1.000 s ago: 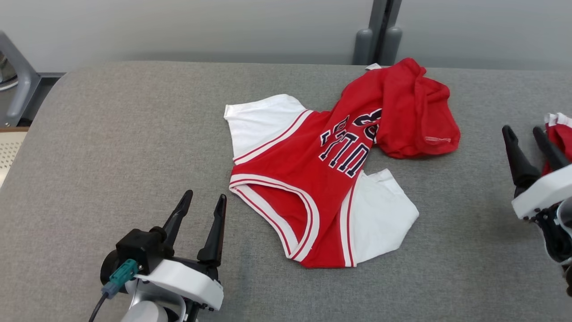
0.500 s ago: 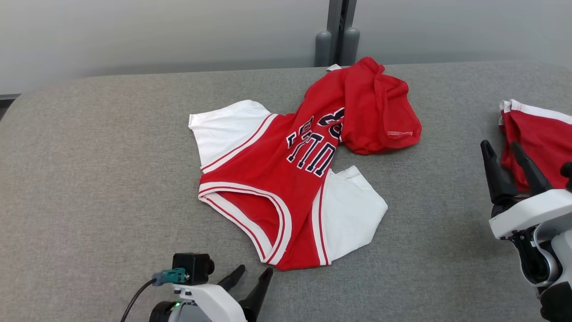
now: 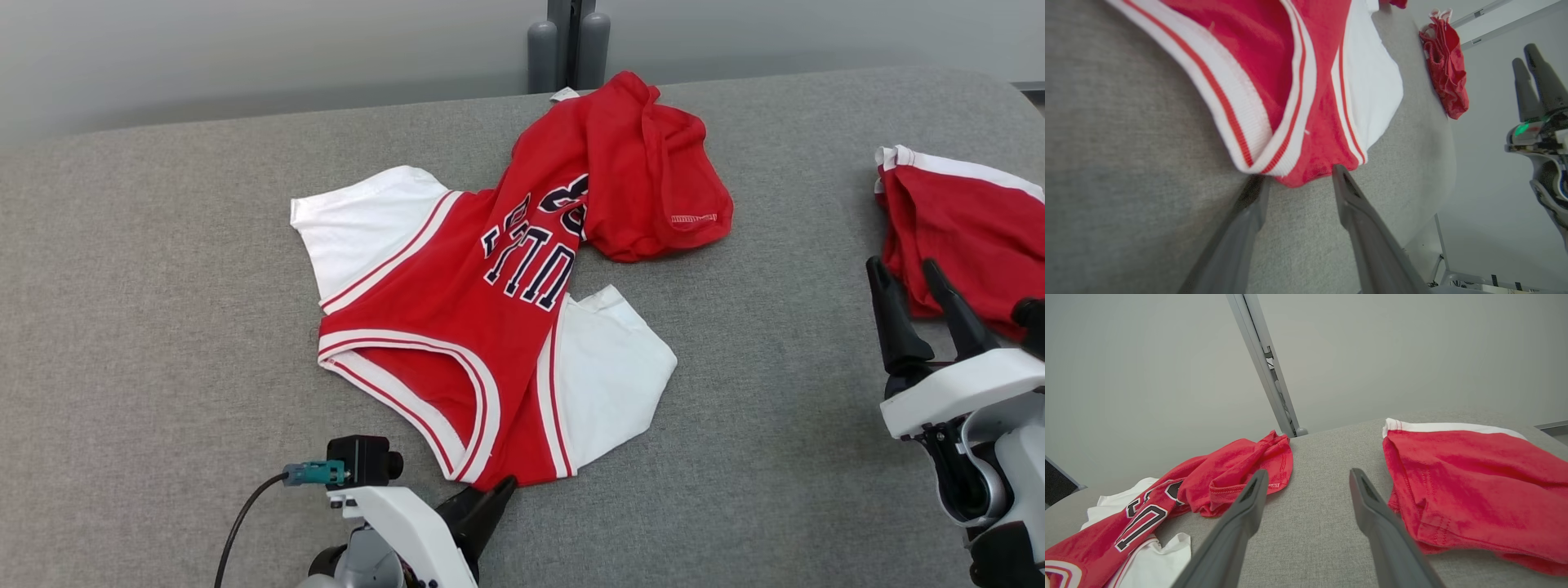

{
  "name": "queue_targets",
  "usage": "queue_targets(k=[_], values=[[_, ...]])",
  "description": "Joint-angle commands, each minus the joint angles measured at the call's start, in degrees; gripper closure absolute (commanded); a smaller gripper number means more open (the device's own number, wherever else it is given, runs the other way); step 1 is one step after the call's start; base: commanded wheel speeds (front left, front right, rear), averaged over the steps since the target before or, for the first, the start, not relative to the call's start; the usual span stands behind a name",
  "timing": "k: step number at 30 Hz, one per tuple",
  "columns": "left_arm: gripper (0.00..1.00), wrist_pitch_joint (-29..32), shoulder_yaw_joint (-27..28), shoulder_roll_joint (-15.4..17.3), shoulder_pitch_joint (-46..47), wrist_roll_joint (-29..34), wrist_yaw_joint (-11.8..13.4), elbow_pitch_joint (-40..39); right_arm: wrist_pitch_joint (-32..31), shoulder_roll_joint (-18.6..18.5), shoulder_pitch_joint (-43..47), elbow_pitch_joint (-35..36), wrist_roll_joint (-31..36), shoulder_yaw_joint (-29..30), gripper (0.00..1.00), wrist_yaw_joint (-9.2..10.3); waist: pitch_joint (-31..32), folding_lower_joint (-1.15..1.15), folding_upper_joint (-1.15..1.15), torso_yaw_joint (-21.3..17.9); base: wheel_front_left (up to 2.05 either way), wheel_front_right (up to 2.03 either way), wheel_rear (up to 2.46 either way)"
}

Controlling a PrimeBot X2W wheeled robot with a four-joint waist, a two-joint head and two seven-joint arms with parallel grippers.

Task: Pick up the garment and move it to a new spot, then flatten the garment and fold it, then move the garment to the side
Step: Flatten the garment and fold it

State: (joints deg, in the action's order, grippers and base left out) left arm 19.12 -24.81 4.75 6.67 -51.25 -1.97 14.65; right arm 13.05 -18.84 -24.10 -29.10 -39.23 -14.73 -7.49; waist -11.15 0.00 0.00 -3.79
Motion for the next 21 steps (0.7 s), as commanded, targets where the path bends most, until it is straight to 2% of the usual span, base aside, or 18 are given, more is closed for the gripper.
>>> queue_targets(k=[1, 2, 3, 9, 14, 21], values=[[0.51, 0.76, 0.07, 0.14, 1.15, -0.75, -0.37, 0.83, -0.27, -0.04, 0.39, 0.20, 0.40, 0.50, 0.00, -0.01, 0.17, 0.00, 0.00, 0.01, 0.00, 0.00, 0.00], [0.58, 1.24, 0.00, 0.08, 1.56, -1.08, -0.52, 1.35, -0.51, 0.14, 0.60, 0.20, 0.58, 0.66, 0.00, -0.01, 0.30, 0.00, 0.00, -0.01, 0.00, 0.00, 0.00], [1.00, 1.54, 0.00, -0.01, 1.90, -1.64, -0.69, 1.72, -0.61, 0.38, 0.73, 0.23, 0.83, 0.78, 0.00, -0.01, 0.43, 0.00, 0.00, -0.01, 0.00, 0.00, 0.00], [1.00, 2.04, 0.50, 0.93, 2.42, -3.61, -2.68, 0.58, -1.36, 1.12, 1.61, 0.79, 1.71, 1.99, 0.00, -0.01, 1.51, 0.00, 0.00, 1.28, 0.00, 0.00, 0.00], [1.00, 5.56, 2.08, 7.74, -0.07, -4.50, -3.49, -7.47, -2.08, 1.46, 2.95, 1.31, 2.29, 3.33, 0.00, -0.01, 2.58, 0.00, 0.00, 3.41, 0.00, 0.00, 0.00], [1.00, 15.44, 6.40, 19.92, -4.33, -8.62, -2.19, -16.47, -3.31, 2.15, 3.63, 1.88, 2.85, 3.87, 0.00, -0.01, 3.06, 0.00, 0.00, 4.99, 0.00, 0.00, 0.00]])
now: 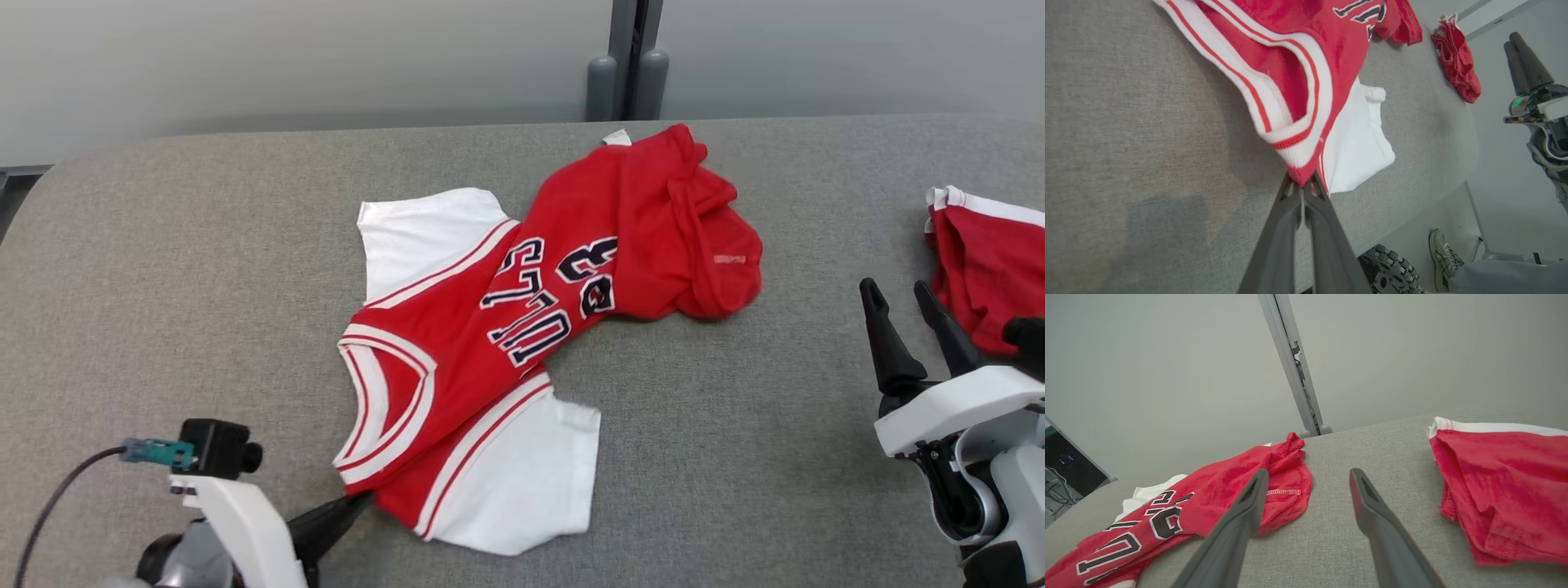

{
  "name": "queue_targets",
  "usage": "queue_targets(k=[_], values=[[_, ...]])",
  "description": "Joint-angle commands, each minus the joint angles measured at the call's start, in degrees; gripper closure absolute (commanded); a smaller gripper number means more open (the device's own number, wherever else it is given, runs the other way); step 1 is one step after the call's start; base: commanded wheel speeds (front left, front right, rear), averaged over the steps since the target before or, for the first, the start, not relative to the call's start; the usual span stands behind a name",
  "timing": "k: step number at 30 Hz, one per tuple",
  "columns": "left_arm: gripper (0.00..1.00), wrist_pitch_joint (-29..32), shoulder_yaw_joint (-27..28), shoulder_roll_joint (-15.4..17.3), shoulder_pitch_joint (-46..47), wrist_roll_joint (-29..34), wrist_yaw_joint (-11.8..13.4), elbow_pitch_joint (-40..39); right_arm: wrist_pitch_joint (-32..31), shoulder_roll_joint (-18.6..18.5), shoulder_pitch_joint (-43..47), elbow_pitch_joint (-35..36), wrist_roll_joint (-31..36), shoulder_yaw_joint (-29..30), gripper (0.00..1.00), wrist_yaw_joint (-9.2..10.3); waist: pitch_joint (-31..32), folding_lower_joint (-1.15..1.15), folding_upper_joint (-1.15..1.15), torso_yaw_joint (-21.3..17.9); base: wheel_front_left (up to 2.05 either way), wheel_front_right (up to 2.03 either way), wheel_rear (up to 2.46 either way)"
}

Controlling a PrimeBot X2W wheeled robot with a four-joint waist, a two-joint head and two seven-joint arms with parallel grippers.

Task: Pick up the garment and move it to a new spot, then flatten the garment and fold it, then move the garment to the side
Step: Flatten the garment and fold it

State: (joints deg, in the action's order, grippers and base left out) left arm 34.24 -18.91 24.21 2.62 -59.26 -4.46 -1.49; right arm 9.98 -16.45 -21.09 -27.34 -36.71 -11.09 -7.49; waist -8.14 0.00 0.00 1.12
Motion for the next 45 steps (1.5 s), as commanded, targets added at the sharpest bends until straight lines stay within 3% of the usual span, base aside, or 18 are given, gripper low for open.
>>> queue_targets(k=[1, 9, 10, 11, 12, 21, 27, 30, 39, 45], values=[[1.00, 0.33, 0.50, 0.47, -0.28, -0.61, 0.29, -0.33, -0.24, -0.24, 0.62, 0.12, 0.34, 0.23, 0.00, -0.01, 0.04, 0.00, 0.00, 0.07, 0.00, 0.00, 0.00], [1.00, 5.63, 7.03, 10.26, -1.33, -4.43, 0.70, -0.04, -1.60, -0.43, 0.88, 0.33, 0.61, 0.40, 0.00, -0.01, 0.23, 0.00, 0.00, -0.19, 0.00, 0.00, 0.00], [0.82, 5.71, 7.22, 11.04, -1.16, -3.74, 1.08, 0.79, -1.81, -0.34, 1.05, 0.28, 0.62, 0.35, 0.00, -0.01, 0.32, 0.00, 0.00, -0.29, 0.00, 0.00, 0.00], [0.15, 5.80, 7.00, 11.84, -1.14, -2.75, 1.33, 1.62, -1.96, -0.14, 1.23, 0.28, 0.55, 0.14, 0.00, -0.01, 0.41, 0.00, 0.00, -0.40, 0.00, 0.00, 0.00], [0.00, 5.64, 6.52, 12.20, -1.16, -1.69, 1.40, 2.17, -2.25, 0.04, 1.39, 0.38, 0.60, -0.18, 0.00, -0.01, 0.48, 0.00, 0.00, -0.50, 0.00, 0.00, 0.00], [0.00, -5.01, 5.21, 9.46, -5.35, 7.48, 4.36, -3.21, -1.04, 0.30, 3.52, 2.19, 1.66, -1.29, 0.00, -0.01, 1.73, 0.00, 0.00, 0.47, 0.00, 0.00, 0.00], [0.00, -15.70, 6.37, 6.39, -7.78, 16.78, 11.18, -8.97, -2.21, 0.97, 5.63, 4.91, 4.97, -4.44, 0.00, -0.01, 2.00, 0.00, 0.00, 3.06, 0.00, 0.00, 0.00], [0.00, -20.80, 5.49, 3.03, -6.51, 20.07, 13.43, -10.14, -4.08, 1.60, 6.24, 5.34, 6.30, -6.86, 0.00, -0.01, 1.86, 0.00, 0.00, 4.67, 0.00, 0.00, 0.00], [0.00, -30.22, -0.11, -5.15, -2.79, 24.02, 12.58, -5.75, -10.91, 2.55, 3.28, -1.29, 12.55, -12.96, 0.00, -0.01, 1.93, 0.00, 0.00, 9.65, 0.00, 0.00, 0.00], [0.00, -32.40, -3.01, -7.82, -1.41, 24.99, 11.20, -2.18, -14.93, 3.72, 0.70, -6.76, 17.23, -10.55, 0.00, 0.00, 2.14, 0.00, 0.00, 12.43, 0.00, 0.00, 0.00]])
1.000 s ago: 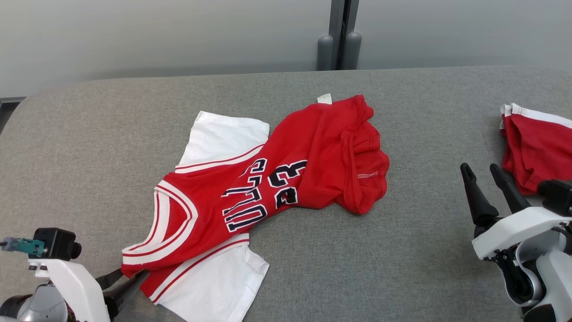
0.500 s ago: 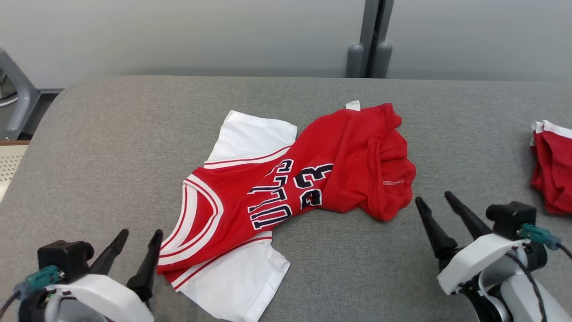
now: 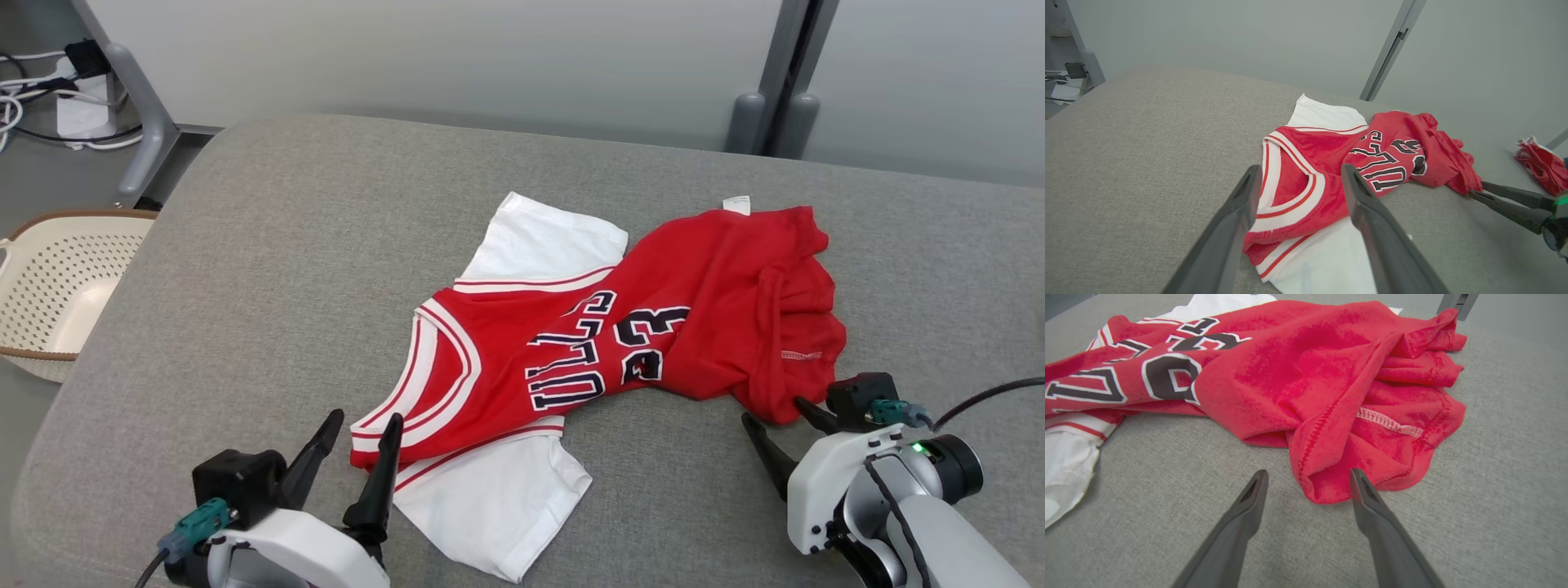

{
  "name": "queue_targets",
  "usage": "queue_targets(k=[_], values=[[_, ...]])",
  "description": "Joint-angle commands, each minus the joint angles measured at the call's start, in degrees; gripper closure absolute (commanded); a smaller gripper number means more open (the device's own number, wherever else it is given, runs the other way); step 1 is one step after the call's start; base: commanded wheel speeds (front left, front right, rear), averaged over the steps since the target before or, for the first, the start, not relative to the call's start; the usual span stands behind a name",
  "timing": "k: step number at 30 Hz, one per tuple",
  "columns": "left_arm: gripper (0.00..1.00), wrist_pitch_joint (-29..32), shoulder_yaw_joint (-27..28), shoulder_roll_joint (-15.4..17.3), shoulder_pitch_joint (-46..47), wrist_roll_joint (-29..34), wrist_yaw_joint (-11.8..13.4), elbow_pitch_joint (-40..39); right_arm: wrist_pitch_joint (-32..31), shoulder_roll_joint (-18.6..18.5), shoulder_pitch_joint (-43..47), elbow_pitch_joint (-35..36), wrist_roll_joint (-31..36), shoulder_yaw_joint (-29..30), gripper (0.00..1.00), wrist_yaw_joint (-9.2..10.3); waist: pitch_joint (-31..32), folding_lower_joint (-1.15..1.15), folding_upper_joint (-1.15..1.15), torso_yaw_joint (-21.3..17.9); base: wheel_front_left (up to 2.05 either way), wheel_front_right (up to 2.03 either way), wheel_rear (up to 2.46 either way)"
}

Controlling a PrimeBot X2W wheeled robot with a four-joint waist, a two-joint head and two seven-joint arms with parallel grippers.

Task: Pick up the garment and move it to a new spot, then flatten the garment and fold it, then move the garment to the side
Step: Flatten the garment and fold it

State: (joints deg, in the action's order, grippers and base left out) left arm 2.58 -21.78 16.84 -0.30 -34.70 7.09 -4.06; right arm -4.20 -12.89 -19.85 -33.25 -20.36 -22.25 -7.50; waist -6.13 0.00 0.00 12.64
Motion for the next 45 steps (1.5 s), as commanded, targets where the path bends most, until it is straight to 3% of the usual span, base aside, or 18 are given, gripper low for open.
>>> queue_targets(k=[1, 2, 5, 6, 12, 23, 27, 32, 38, 39, 40, 41, 45], values=[[0.00, -0.73, -0.14, -0.44, 1.51, 0.43, -0.35, 0.39, -0.75, 0.16, -0.54, -0.85, 0.88, 0.62, 0.00, 0.01, 0.13, 0.00, 0.00, 0.92, 0.00, 0.00, 0.00], [0.00, -1.32, -0.61, -0.82, 1.61, 0.63, -0.62, 1.00, -1.57, 0.61, -0.86, -1.67, 1.52, 1.18, 0.00, 0.01, 0.14, 0.00, 0.00, 1.31, 0.00, 0.00, 0.00], [0.00, -3.20, -1.39, -2.00, 2.25, 1.12, -1.02, 2.83, -3.20, 0.99, -1.87, -2.98, 3.15, 2.42, 0.95, 0.01, 0.13, 0.00, 0.00, 2.41, 0.00, 0.00, 0.00], [0.00, -4.01, -1.58, -2.48, 2.47, 1.19, -1.20, 3.40, -3.47, 1.01, -2.08, -3.21, 3.58, 2.76, 1.00, 0.01, 0.13, 0.00, 0.00, 2.66, 0.00, 0.00, 0.00], [0.00, -6.63, -2.34, -3.88, 3.26, 0.99, -2.28, 7.14, -4.74, 1.20, -1.66, -0.71, 2.48, 5.82, 1.00, 0.01, 0.39, 0.00, 0.00, 3.18, 0.00, 0.00, 0.00], [0.00, -8.41, -2.63, -4.24, 4.63, 0.46, -3.72, 10.64, -17.54, -4.04, 0.32, 18.92, -14.14, 15.60, 1.00, 0.01, -0.26, 0.00, 0.00, 0.07, 0.00, 0.00, 0.00], [0.00, -8.72, -2.84, -4.35, 5.78, 0.58, -4.05, 11.42, -23.93, -5.14, -1.58, 22.32, -20.70, 20.49, 1.00, 0.00, -2.26, 0.00, 0.00, 0.24, 0.00, 0.00, 0.00], [0.00, -9.12, -3.47, -4.76, 7.98, 1.09, -4.70, 12.17, -31.16, -8.32, -8.92, 18.70, -23.81, 24.72, 1.00, 0.00, -6.53, 0.00, 0.00, 1.83, 0.00, 0.00, 0.00], [0.00, -10.34, -4.83, -6.52, 11.48, 1.87, -5.79, 13.85, -37.06, -9.38, -22.45, 3.44, -21.45, 22.87, 1.00, 0.00, -12.24, 0.00, 0.00, 5.73, 0.00, 0.00, 0.00], [0.00, -10.64, -4.94, -6.77, 11.87, 1.86, -5.97, 14.32, -36.23, -9.13, -23.68, 1.70, -20.94, 21.96, 0.65, 0.00, -12.68, 0.00, 0.00, 6.06, 0.00, 0.00, 0.00], [0.00, -10.91, -5.03, -7.04, 12.19, 1.87, -5.99, 14.73, -35.26, -8.93, -24.79, 0.68, -20.76, 20.50, 0.51, 0.00, -12.98, 0.00, 0.00, 6.26, 0.00, 0.00, 0.00], [0.00, -11.09, -5.11, -7.24, 12.52, 1.85, -6.08, 15.26, -33.67, -8.84, -25.90, -0.81, -20.81, 19.69, 0.00, 0.00, -13.17, 0.00, 0.00, 6.35, 0.00, 0.00, 0.00], [0.00, -11.67, -5.16, -7.55, 13.18, 1.77, -6.39, 16.75, -27.07, -8.40, -28.18, -3.17, -21.86, 16.44, 0.00, 0.00, -12.82, 0.00, 0.00, 6.03, 0.00, 0.00, 0.00]])
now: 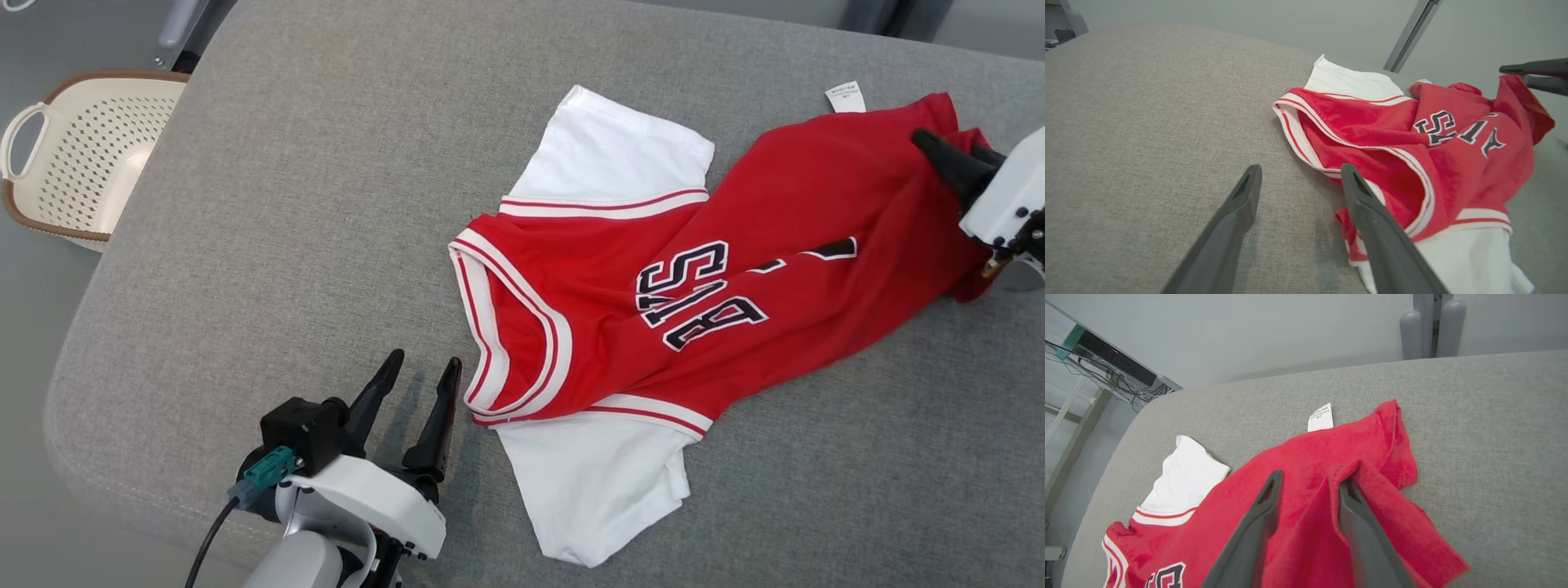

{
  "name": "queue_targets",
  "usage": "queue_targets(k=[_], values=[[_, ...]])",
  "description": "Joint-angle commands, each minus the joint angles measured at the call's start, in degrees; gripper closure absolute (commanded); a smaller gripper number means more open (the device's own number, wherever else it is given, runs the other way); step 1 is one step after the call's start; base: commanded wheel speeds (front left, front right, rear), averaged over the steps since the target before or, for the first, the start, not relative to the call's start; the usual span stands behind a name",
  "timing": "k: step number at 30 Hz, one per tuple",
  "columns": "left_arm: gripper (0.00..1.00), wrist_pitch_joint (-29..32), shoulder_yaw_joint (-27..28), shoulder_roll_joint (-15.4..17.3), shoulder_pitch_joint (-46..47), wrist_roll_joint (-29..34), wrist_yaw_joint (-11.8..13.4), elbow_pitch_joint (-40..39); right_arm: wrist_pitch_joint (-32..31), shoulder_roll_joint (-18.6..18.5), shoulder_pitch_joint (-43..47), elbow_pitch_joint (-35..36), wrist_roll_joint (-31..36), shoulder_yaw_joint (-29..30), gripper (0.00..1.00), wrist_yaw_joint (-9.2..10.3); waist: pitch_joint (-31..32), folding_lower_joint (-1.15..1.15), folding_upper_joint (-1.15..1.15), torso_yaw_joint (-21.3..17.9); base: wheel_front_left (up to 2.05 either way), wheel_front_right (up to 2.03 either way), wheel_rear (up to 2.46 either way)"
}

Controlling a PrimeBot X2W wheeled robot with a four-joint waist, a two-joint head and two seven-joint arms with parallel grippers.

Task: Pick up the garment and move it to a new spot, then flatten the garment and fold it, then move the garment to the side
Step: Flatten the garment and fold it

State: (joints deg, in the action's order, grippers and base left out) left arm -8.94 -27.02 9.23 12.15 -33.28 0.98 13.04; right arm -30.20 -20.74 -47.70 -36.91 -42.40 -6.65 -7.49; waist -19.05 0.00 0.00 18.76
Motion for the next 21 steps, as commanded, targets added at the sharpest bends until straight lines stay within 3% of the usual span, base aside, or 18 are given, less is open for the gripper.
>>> queue_targets(k=[1, 7, 17, 21], values=[[0.00, -0.34, 0.03, 0.07, 0.88, 0.35, -0.43, 0.11, 0.82, -0.44, -0.38, -0.45, -0.62, -0.24, 0.00, -0.01, 0.55, 0.00, 0.00, -0.42, 0.00, 0.00, 0.00], [0.00, -0.43, 0.11, 0.95, 0.27, 0.04, -0.36, 1.77, 9.80, -1.86, 2.79, -2.58, -4.65, -6.49, 0.00, -0.01, 4.91, 0.00, 0.00, -3.81, 0.00, 0.00, 0.00], [0.00, 0.70, 0.31, 2.69, -2.55, -0.57, 0.80, 0.29, 27.52, -6.72, 14.01, 3.92, -9.21, -9.85, 0.00, -0.01, 9.76, 0.00, 0.00, -9.19, 0.00, 0.00, 0.00], [0.00, 1.16, -0.01, 2.91, -3.11, -0.74, 1.13, -0.58, 29.38, -7.57, 18.37, 4.40, -7.76, -12.15, 0.00, -0.01, 10.07, 0.00, 0.00, -9.88, 0.00, 0.00, 0.00]])
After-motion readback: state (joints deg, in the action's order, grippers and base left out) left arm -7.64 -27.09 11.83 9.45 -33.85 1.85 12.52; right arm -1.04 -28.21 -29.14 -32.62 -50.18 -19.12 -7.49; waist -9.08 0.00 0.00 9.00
